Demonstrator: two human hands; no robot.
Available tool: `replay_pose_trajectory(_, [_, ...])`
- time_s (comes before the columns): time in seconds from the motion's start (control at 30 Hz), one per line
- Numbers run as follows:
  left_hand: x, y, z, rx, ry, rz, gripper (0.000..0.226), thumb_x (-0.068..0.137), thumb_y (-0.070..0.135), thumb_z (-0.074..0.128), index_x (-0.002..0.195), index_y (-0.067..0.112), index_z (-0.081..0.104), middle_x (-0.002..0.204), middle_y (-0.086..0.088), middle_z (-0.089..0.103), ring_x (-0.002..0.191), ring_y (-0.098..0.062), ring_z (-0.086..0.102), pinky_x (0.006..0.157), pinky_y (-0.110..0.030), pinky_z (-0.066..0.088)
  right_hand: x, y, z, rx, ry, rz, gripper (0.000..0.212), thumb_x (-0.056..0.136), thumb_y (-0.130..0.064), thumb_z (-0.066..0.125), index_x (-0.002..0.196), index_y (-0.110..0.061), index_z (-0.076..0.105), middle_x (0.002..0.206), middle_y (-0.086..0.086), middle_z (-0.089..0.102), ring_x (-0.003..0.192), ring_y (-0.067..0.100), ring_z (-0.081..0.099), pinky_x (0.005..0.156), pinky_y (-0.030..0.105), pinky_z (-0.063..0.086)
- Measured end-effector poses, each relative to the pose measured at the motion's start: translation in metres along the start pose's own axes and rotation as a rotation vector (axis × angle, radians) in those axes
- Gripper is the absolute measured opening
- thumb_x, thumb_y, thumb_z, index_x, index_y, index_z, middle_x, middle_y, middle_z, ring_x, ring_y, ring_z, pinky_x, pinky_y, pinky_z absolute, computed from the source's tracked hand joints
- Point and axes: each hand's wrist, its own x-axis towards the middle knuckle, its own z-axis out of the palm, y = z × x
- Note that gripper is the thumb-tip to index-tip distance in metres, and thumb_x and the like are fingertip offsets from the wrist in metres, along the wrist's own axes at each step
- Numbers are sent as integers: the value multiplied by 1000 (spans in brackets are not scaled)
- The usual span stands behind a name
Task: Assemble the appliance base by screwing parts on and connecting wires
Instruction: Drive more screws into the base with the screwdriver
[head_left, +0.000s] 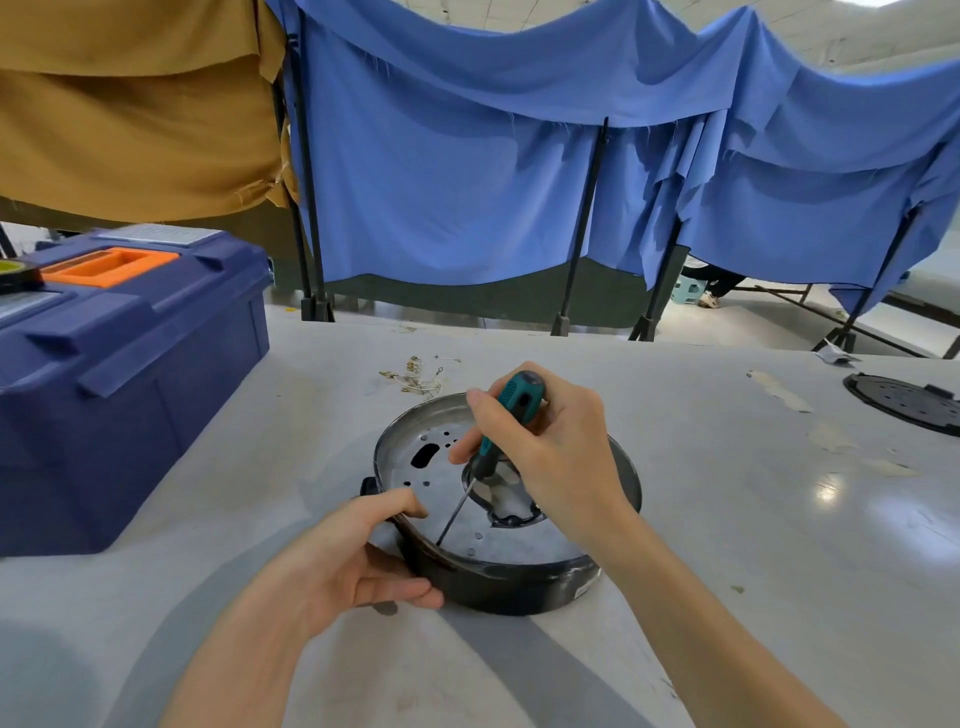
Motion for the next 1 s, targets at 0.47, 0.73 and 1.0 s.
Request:
replay_pose_trajectory(0.47, [4, 3, -4, 246, 21, -62, 48, 74, 29, 54, 110, -2, 56, 82, -26, 73, 69, -39, 72, 59, -28, 53, -4, 3, 14, -10, 72, -2, 21, 94, -26, 64, 80, -11, 59, 63, -2, 72, 57, 16, 70, 61, 19, 56])
replay_pose_trajectory(0.73, [2, 3, -5, 329, 62, -6, 47, 76, 26, 46, 113, -2, 52, 76, -25, 72, 61, -37, 71, 38, -22, 48, -6, 2, 18, 31, 117, -9, 22, 94, -21, 64, 74, -14, 57, 60, -2, 71, 53, 15, 68, 55, 15, 52])
replay_pose_trajectory(1.0, [2, -1, -9, 407, 92, -24, 38, 74, 28, 50, 71, -8, 63, 65, -25, 69, 47, -31, 62, 46, -21, 50, -10, 5, 24, 41, 101, -8, 24, 93, -19, 65, 75, -6, 57, 59, 2, 70, 53, 17, 68, 57, 14, 52])
